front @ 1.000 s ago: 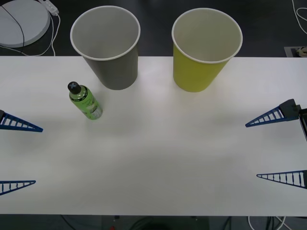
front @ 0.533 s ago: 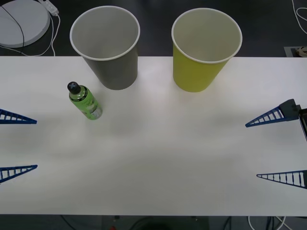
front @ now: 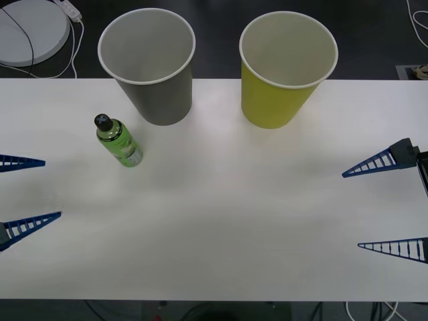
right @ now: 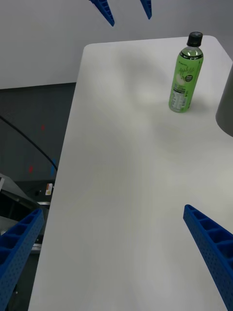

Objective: Put the can into the green bin and the plastic bottle into the gray bin

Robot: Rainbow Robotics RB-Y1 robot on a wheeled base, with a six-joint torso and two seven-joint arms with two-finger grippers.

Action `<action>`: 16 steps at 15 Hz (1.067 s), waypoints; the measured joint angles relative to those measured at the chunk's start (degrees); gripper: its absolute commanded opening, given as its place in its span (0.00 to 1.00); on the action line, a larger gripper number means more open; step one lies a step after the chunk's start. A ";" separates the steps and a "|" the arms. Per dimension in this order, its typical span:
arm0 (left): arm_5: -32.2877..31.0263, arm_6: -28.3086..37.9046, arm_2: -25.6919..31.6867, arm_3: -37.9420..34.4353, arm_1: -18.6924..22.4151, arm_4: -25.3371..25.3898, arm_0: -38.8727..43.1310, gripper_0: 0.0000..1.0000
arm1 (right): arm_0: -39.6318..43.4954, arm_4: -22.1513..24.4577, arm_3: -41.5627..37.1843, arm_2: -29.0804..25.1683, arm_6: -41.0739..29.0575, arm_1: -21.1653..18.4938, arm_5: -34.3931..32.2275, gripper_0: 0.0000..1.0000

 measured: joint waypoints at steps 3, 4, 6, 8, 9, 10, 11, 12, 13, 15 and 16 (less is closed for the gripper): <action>6.41 -0.86 -0.08 -2.17 -1.92 0.19 2.77 1.00 | 0.00 0.00 0.00 0.00 0.00 0.00 0.00 1.00; 8.31 -1.20 -0.07 -2.83 -2.57 0.15 3.63 1.00 | 0.00 0.00 0.00 0.00 0.00 0.00 0.00 1.00; 12.59 -1.95 -0.08 -4.63 -3.74 -1.14 5.25 1.00 | 0.00 0.00 0.00 0.00 0.00 0.00 0.00 1.00; 16.58 -2.30 -0.09 -6.43 -4.86 -2.74 6.90 1.00 | 0.00 0.00 0.00 0.00 0.00 0.00 0.00 1.00; 18.16 -2.46 -0.09 -7.05 -5.46 -3.46 7.50 1.00 | 0.00 0.00 0.00 0.00 0.00 0.00 0.00 1.00; 19.50 -2.68 -0.09 -7.43 -6.12 -4.21 7.93 1.00 | 0.00 0.00 0.00 0.00 0.00 0.00 0.00 1.00; 20.70 -2.86 -0.16 -7.70 -6.85 -5.20 8.20 1.00 | 0.00 0.00 0.00 0.00 0.00 0.00 0.00 1.00; 22.12 -3.12 -0.69 -7.94 -7.61 -6.21 8.25 1.00 | 0.00 0.00 0.00 0.00 0.00 0.00 0.00 1.00; 23.80 -3.41 -1.79 -8.05 -8.18 -6.80 8.17 1.00 | 0.00 0.00 0.00 0.00 0.00 0.00 0.00 1.00; 27.04 -4.05 -4.69 -8.20 -9.10 -7.61 7.40 1.00 | 0.00 0.00 0.00 0.00 0.00 0.00 0.00 1.00; 27.90 -4.37 -5.75 -8.19 -9.62 -7.82 7.00 1.00 | 0.00 0.00 0.00 0.00 0.00 0.00 0.00 1.00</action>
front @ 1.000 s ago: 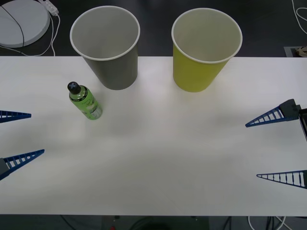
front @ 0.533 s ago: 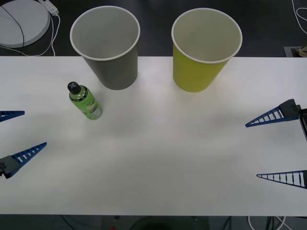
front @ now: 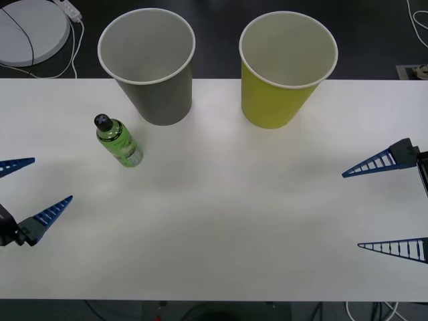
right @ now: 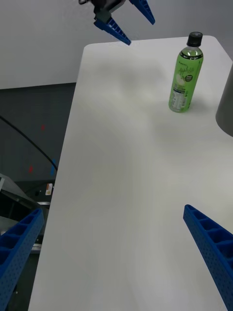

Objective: Put the can into the green bin and the plastic bottle into the gray bin

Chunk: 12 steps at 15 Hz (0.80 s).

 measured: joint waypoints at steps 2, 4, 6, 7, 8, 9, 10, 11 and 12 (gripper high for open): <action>0.57 -0.69 -1.26 0.05 -0.89 -0.28 -0.49 1.00 | 0.00 0.00 0.00 0.00 0.00 0.00 0.00 1.00; 0.57 -1.43 -1.67 0.02 -2.08 -0.18 -0.81 1.00 | 0.00 0.00 0.00 0.00 0.00 0.00 0.00 1.00; 0.55 -2.24 -1.65 0.08 -3.44 1.43 -0.97 1.00 | 0.00 0.00 0.00 0.00 0.00 0.00 0.00 1.00; 0.54 -2.57 -1.65 0.24 -4.12 2.66 -1.05 1.00 | 0.00 0.00 0.00 0.00 0.00 0.00 0.00 1.00; 0.47 -2.73 -1.65 0.55 -4.84 4.19 -1.32 1.00 | 0.00 0.00 0.00 0.00 0.00 0.00 0.00 1.00; 0.25 -2.70 -1.65 1.01 -5.52 5.91 -1.69 1.00 | 0.00 0.00 0.00 0.00 0.00 0.00 0.00 1.00; -0.31 -2.51 -1.65 1.72 -6.06 7.34 -2.22 1.00 | 0.00 0.00 0.00 0.00 0.00 0.00 0.00 1.00; -1.40 -2.33 -1.66 2.95 -6.46 8.49 -3.02 1.00 | 0.00 0.00 0.00 0.00 0.00 0.00 0.00 1.00; -3.05 -2.23 -1.71 4.67 -6.74 9.15 -4.12 1.00 | 0.00 0.00 0.00 0.00 0.00 0.00 0.00 1.00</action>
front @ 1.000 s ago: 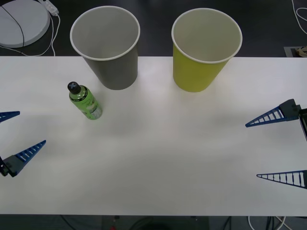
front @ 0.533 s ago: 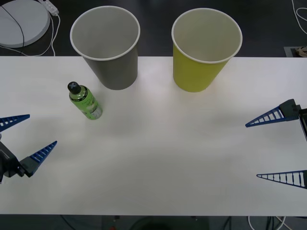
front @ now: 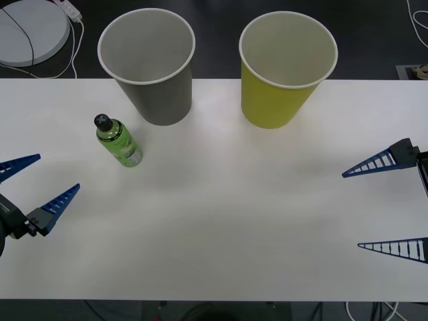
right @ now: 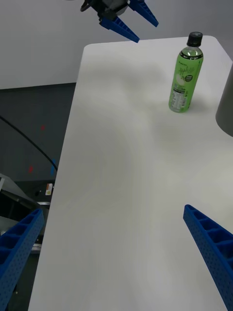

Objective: Put the can into the green bin and the plastic bottle into the gray bin

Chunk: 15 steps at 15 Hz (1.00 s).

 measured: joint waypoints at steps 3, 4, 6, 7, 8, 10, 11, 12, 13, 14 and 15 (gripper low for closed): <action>-1.40 -0.52 -1.60 4.06 -0.19 -0.32 -3.20 1.00 | 0.00 0.00 0.00 0.00 0.00 0.00 0.00 1.00; -0.84 -0.85 -2.28 4.53 -0.20 -1.24 -3.96 1.00 | 0.00 0.00 0.00 0.00 0.00 0.00 0.00 1.00; 1.50 -1.40 -3.73 4.65 -0.34 -3.67 -5.06 1.00 | 0.00 0.00 0.00 0.00 0.00 0.00 0.00 1.00; 2.52 -1.70 -4.50 4.70 -0.54 -4.67 -5.72 1.00 | 0.00 0.00 0.00 0.00 0.00 0.00 0.00 1.00; 3.47 -1.93 -5.45 4.71 -0.80 -5.28 -6.47 1.00 | 0.00 0.00 0.00 0.00 0.00 0.00 0.00 1.00; 5.62 -2.10 -7.19 4.71 -1.69 -6.35 -7.84 1.00 | 0.00 0.00 0.00 0.00 0.00 0.00 0.00 1.00; 6.22 -2.06 -7.66 4.74 -2.35 -7.11 -8.37 1.00 | 0.00 0.00 0.00 0.00 0.00 0.00 0.00 1.00; 6.59 -1.83 -7.99 4.79 -3.00 -8.03 -8.78 1.00 | 0.00 0.00 0.00 0.00 0.00 0.00 0.00 1.00; 6.76 -1.58 -8.34 4.90 -3.74 -8.86 -9.30 1.00 | 0.00 0.00 0.00 0.00 0.00 0.00 0.00 1.00; 6.89 -1.38 -8.76 5.21 -4.27 -9.32 -9.85 1.00 | 0.00 0.00 0.00 0.00 0.00 0.00 0.00 1.00; 7.13 -1.28 -9.33 5.69 -4.67 -9.65 -10.55 1.00 | 0.00 0.00 0.00 0.00 0.00 0.00 0.00 1.00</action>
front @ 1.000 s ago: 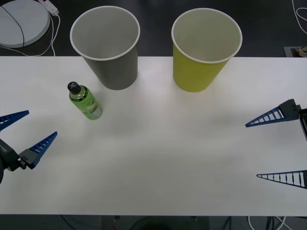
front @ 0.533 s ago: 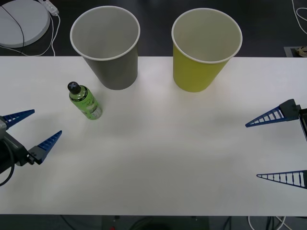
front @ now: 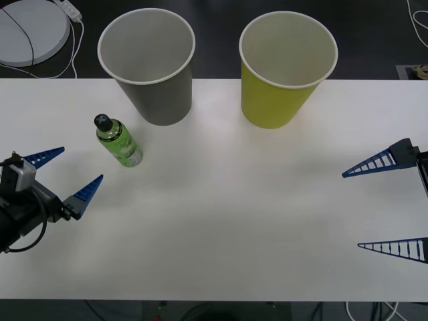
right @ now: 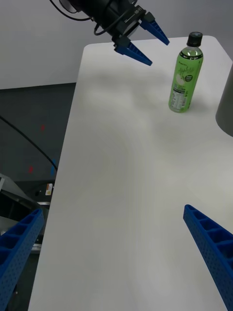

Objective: Put the can into the green bin and the plastic bottle into the gray bin

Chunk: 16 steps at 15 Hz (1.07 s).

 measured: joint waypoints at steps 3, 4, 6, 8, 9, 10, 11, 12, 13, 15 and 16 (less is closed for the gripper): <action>0.28 0.10 -1.81 1.83 -0.44 -0.55 -2.46 1.00 | 0.00 0.00 0.00 0.00 0.00 0.00 0.00 1.00; 0.32 0.14 -2.39 2.55 -0.44 -0.60 -3.29 1.00 | 0.00 0.00 0.00 0.00 0.00 0.00 0.00 1.00; 0.70 0.16 -3.50 3.98 -0.45 -0.68 -4.85 1.00 | 0.00 0.00 0.00 0.00 0.00 0.00 0.00 1.00; 1.55 0.20 -4.67 5.13 -0.45 -1.20 -6.36 1.00 | 0.00 0.00 0.00 0.00 0.00 0.00 0.00 1.00; 2.00 0.24 -5.22 5.61 -0.45 -1.37 -7.10 1.00 | 0.00 0.00 0.00 0.00 0.00 0.00 0.00 1.00; 2.42 0.28 -5.67 5.95 -0.45 -1.49 -7.73 1.00 | 0.00 0.00 0.00 0.00 0.00 0.00 0.00 1.00; 2.63 0.35 -5.89 6.35 -0.45 -1.74 -8.22 1.00 | 0.00 0.00 0.00 0.00 0.00 0.00 0.00 1.00; 2.65 0.48 -5.97 6.68 -0.45 -1.93 -8.64 1.00 | 0.00 0.00 0.00 0.00 0.00 0.00 0.00 1.00; 2.69 0.60 -5.98 6.92 -0.45 -2.07 -9.07 1.00 | 0.00 0.00 0.00 0.00 0.00 0.00 0.00 1.00; 2.82 1.03 -5.98 7.26 -0.45 -2.18 -9.89 1.00 | 0.00 0.00 0.00 0.00 0.00 0.00 0.00 1.00; 3.07 1.36 -5.98 7.28 -0.45 -2.15 -10.32 1.00 | 0.00 0.00 0.00 0.00 0.00 0.00 0.00 1.00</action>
